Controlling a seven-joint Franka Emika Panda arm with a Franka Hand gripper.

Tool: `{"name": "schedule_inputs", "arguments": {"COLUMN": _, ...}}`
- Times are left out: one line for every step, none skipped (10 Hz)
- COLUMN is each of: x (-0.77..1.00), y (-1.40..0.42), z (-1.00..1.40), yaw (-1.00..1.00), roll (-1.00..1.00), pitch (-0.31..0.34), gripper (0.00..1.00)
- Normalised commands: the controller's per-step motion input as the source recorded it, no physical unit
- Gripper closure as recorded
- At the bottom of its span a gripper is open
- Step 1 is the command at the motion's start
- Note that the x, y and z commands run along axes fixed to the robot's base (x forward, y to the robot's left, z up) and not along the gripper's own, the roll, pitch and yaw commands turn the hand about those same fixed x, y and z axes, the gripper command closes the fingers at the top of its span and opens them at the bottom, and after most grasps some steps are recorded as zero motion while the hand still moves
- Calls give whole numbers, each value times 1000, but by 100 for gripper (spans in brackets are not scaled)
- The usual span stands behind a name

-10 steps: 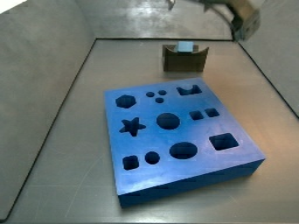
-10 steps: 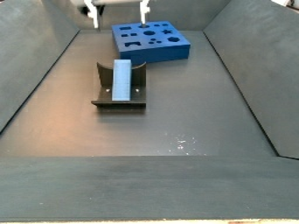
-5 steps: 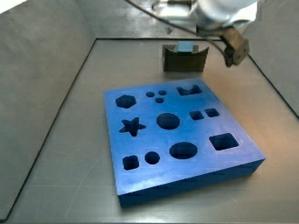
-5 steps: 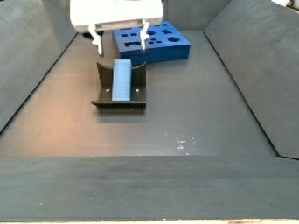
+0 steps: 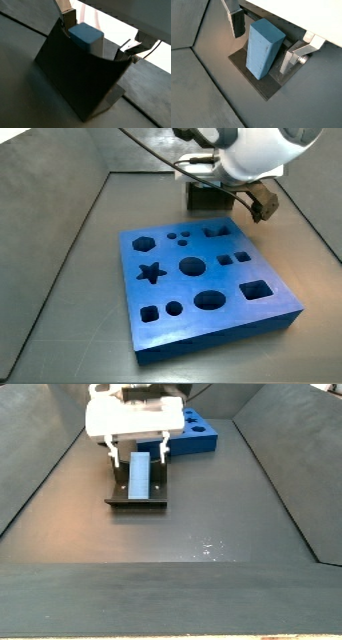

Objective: Pick up the rectangle object. Move up. Place the rectangle object on the fixture. Regrasp the rectangle object. Move to above the board. Insert the rectangle object.
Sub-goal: Regrasp the rectangle object.

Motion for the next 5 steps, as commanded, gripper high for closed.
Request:
{"name": "schedule_inputs", "arguments": {"x": 39, "y": -1, "z": -193, "yaw": -60, "roll": 85, "pitch": -47, "gripper": 0}}
{"name": "schedule_inputs", "arguments": {"x": 8, "y": -9, "z": -168, "yaw": -57, "roll": 82, "pitch": -43, "gripper": 0}}
{"name": "schedule_inputs", "arguments": {"x": 8, "y": -9, "z": -168, "yaw": -53, "roll": 81, "pitch": -42, "gripper": 0}}
{"name": "schedule_inputs", "arguments": {"x": 8, "y": -9, "z": -167, "yaw": -48, "roll": 79, "pitch": -40, "gripper": 0}}
{"name": "schedule_inputs", "arguments": {"x": 8, "y": -8, "z": -167, "yaw": -45, "roll": 77, "pitch": -38, "gripper": 0}}
